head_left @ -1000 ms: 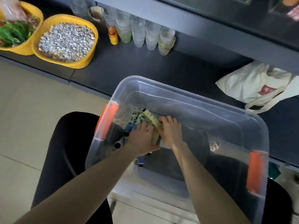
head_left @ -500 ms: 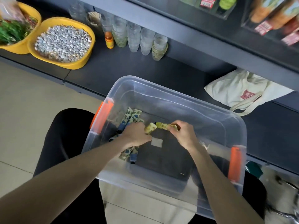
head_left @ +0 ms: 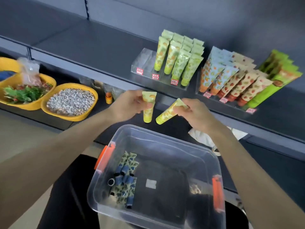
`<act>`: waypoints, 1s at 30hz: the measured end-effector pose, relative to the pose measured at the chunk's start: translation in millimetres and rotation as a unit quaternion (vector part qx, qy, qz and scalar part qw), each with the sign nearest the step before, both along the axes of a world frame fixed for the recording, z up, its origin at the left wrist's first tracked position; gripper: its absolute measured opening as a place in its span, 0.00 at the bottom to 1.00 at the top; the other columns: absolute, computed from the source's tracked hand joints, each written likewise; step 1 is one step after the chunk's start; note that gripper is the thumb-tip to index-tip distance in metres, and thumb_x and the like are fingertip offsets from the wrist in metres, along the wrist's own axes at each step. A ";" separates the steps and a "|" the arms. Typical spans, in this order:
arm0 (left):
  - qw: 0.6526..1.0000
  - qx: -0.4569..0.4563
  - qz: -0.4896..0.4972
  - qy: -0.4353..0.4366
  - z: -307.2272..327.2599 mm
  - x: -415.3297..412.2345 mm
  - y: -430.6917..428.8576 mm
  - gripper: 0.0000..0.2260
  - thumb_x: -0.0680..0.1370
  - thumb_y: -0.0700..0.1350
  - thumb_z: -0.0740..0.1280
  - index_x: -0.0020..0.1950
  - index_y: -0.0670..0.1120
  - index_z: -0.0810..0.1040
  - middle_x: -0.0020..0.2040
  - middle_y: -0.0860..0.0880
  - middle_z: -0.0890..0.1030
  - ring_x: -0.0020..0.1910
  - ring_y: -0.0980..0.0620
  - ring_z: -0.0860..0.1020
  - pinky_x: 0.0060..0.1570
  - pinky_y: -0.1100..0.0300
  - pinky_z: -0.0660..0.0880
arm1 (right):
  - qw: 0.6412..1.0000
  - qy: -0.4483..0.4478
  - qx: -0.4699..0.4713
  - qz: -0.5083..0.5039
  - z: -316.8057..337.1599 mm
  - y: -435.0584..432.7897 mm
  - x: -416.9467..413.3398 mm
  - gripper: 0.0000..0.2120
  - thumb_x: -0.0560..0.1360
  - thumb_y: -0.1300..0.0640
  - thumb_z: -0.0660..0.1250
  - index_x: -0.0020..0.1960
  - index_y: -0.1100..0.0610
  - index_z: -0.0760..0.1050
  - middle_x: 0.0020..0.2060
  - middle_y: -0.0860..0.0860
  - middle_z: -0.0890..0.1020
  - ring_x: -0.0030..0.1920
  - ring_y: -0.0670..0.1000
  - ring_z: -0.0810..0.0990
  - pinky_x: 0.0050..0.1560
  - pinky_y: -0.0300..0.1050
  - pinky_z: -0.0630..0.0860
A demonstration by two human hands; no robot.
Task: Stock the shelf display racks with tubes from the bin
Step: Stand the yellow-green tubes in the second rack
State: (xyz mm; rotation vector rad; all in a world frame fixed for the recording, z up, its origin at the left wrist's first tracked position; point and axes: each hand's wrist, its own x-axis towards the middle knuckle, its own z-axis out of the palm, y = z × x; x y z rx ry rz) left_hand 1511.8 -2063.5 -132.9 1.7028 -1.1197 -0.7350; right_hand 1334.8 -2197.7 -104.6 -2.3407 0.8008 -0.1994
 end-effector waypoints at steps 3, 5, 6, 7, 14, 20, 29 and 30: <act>0.998 -0.040 -0.013 -0.051 41.6 19.4 -14.6 0.08 0.76 0.42 0.68 0.51 0.38 0.79 0.45 0.43 0.82 0.40 0.53 0.78 0.46 0.57 0.75 | 0.998 -0.030 -0.047 0.024 51.5 -9.1 18.1 0.17 0.78 0.56 0.64 0.32 0.56 0.67 0.28 0.47 0.65 0.28 0.44 0.63 0.31 0.37 0.60; 0.995 -0.060 -0.017 -0.081 66.1 32.1 -26.5 0.10 0.75 0.43 0.68 0.51 0.37 0.79 0.46 0.39 0.82 0.41 0.48 0.78 0.47 0.51 0.76 | 0.995 -0.049 -0.080 0.022 81.7 -14.3 29.5 0.20 0.77 0.56 0.67 0.29 0.58 0.64 0.27 0.48 0.63 0.26 0.43 0.62 0.29 0.37 0.59; 0.992 -0.069 -0.019 -0.099 78.0 37.5 -31.9 0.09 0.75 0.43 0.69 0.50 0.37 0.79 0.45 0.38 0.81 0.40 0.47 0.77 0.45 0.51 0.76 | 0.993 -0.059 -0.096 0.019 94.2 -17.3 35.3 0.21 0.76 0.57 0.68 0.28 0.57 0.63 0.25 0.48 0.62 0.24 0.44 0.62 0.27 0.36 0.59; 0.989 -0.078 -0.017 -0.121 88.8 42.5 -38.0 0.08 0.74 0.42 0.70 0.48 0.38 0.79 0.43 0.39 0.81 0.39 0.47 0.77 0.45 0.52 0.75 | 0.991 -0.069 -0.115 0.013 105.0 -21.2 41.8 0.22 0.75 0.57 0.69 0.27 0.55 0.62 0.25 0.49 0.62 0.23 0.44 0.62 0.26 0.35 0.60; 0.960 -0.061 -0.015 -0.273 123.7 70.3 -78.5 0.12 0.71 0.44 0.73 0.51 0.43 0.79 0.45 0.41 0.82 0.45 0.43 0.80 0.50 0.57 0.73 | 0.980 -0.088 -0.181 -0.007 135.4 -48.9 85.8 0.07 0.70 0.55 0.74 0.42 0.50 0.76 0.43 0.52 0.83 0.52 0.56 0.79 0.55 0.53 0.75; 0.945 -0.006 -0.086 -0.314 120.6 90.2 -102.6 0.05 0.73 0.43 0.71 0.49 0.46 0.80 0.45 0.44 0.83 0.47 0.48 0.80 0.55 0.53 0.75 | 0.974 -0.017 -0.226 -0.003 132.9 -61.7 108.5 0.07 0.71 0.54 0.73 0.47 0.55 0.81 0.43 0.52 0.83 0.50 0.55 0.80 0.56 0.51 0.75; 0.940 0.024 -0.121 -0.317 110.9 99.9 -125.3 0.05 0.74 0.43 0.70 0.49 0.49 0.79 0.47 0.44 0.82 0.48 0.47 0.79 0.57 0.52 0.74 | 0.957 0.037 -0.286 -0.012 117.0 -76.3 124.0 0.07 0.72 0.52 0.71 0.49 0.52 0.81 0.49 0.51 0.82 0.58 0.54 0.74 0.63 0.49 0.61; 0.939 0.028 -0.125 -0.318 110.1 100.3 -126.8 0.05 0.74 0.43 0.69 0.49 0.49 0.79 0.47 0.45 0.82 0.48 0.47 0.79 0.57 0.53 0.74 | 0.957 0.043 -0.287 -0.012 115.9 -77.6 124.6 0.08 0.73 0.51 0.70 0.50 0.52 0.81 0.49 0.50 0.82 0.59 0.53 0.73 0.62 0.49 0.60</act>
